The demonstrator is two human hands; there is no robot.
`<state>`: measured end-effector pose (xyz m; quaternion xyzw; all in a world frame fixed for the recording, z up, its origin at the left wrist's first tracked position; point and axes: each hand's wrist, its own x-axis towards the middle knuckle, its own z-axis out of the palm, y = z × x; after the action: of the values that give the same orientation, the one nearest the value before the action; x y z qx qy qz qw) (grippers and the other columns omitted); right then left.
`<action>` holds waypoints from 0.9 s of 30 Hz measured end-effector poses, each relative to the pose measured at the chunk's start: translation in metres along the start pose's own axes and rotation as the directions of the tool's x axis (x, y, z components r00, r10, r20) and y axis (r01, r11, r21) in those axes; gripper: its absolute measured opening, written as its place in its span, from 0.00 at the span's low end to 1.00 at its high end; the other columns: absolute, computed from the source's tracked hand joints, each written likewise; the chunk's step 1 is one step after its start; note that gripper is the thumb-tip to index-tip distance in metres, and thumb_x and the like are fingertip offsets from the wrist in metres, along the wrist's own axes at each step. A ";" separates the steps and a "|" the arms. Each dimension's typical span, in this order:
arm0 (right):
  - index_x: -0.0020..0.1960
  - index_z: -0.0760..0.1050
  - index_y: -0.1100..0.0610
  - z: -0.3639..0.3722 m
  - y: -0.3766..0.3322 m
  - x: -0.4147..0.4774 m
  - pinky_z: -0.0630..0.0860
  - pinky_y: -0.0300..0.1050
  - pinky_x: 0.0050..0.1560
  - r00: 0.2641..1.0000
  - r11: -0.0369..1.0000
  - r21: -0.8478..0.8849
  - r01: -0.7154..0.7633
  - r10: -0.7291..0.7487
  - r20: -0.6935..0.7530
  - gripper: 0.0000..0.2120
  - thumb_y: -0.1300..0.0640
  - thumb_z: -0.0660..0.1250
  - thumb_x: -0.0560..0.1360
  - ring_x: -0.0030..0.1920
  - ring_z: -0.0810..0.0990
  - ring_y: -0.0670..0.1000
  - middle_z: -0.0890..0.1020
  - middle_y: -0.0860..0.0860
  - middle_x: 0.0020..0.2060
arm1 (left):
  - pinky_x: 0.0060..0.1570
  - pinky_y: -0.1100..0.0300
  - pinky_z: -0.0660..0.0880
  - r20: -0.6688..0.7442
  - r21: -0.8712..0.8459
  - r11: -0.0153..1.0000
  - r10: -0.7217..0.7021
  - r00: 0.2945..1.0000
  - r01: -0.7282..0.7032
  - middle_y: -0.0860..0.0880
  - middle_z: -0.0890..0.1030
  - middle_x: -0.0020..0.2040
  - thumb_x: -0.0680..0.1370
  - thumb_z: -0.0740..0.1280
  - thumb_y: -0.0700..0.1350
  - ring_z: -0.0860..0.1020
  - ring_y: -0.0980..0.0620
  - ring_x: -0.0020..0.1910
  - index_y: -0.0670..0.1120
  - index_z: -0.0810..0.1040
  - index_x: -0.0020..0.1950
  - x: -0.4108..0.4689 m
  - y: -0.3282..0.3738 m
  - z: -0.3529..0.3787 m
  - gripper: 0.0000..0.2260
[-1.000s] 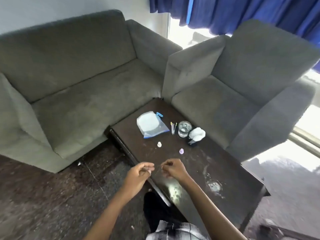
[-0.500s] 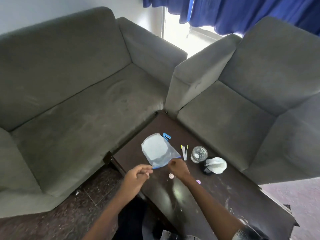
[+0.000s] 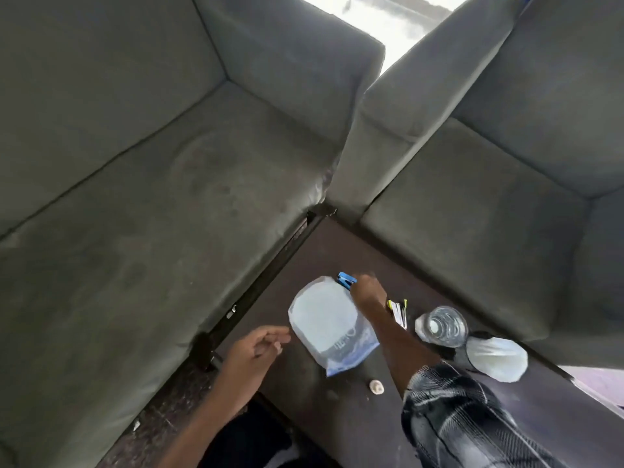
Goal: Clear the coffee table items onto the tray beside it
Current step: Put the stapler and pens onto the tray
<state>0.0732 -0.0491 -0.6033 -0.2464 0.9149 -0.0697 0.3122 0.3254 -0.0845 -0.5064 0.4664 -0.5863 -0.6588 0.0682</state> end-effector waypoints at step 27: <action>0.44 0.81 0.51 -0.037 -0.012 -0.161 0.76 0.45 0.44 0.993 0.728 0.678 0.105 -0.113 -0.032 0.03 0.57 0.69 0.72 0.39 0.80 0.51 0.82 0.50 0.42 | 0.37 0.63 0.79 0.058 -0.294 0.885 -0.361 0.931 0.362 0.42 0.81 0.55 0.78 0.64 0.39 0.79 0.49 0.49 0.43 0.76 0.59 0.019 0.077 0.053 0.10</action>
<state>0.1656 0.0192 -0.4839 -0.1693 0.8086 -0.4151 0.3811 0.2427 -0.0824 -0.4591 0.5509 -0.3826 -0.7416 0.0136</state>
